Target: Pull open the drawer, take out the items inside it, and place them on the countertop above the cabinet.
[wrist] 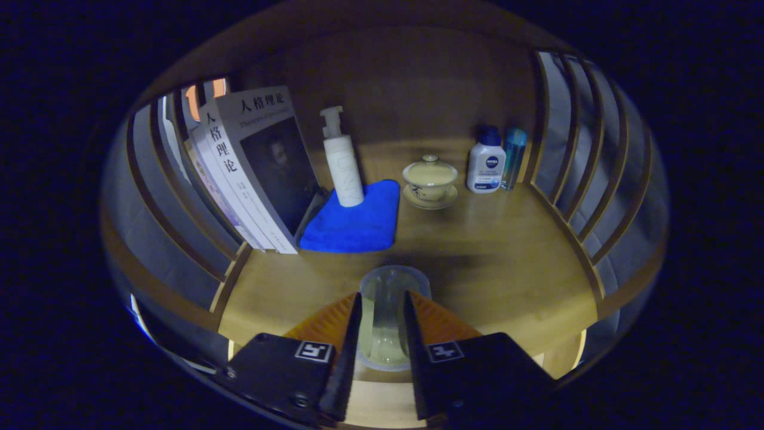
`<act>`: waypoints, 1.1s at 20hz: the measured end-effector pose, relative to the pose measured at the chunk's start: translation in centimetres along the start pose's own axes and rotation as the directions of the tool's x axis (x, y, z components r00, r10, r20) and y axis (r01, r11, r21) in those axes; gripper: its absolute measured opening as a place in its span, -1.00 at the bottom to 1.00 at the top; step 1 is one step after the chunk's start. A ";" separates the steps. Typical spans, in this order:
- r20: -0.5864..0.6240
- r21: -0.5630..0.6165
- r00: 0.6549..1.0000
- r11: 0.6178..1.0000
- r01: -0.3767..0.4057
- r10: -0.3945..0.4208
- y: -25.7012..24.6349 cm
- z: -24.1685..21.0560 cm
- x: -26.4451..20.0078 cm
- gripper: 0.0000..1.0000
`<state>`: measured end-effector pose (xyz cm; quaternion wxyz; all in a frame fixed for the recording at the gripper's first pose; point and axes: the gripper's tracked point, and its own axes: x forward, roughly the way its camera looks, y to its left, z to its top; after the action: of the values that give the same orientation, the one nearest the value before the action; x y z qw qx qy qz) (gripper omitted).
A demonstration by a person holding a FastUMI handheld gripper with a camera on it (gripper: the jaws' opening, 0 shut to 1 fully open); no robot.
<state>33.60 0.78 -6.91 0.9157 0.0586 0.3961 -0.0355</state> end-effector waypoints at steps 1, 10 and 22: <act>0.013 -0.012 1.000 1.000 0.005 -0.005 0.0 0.0 -0.7 0.06; 0.105 -0.077 0.992 0.995 -0.068 0.076 2.1 -3.4 -7.5 0.61; 0.373 -0.172 0.906 0.975 -0.143 0.199 3.9 -9.6 -19.4 0.62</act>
<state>13.82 6.27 1.06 0.9773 0.0204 0.2016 0.0622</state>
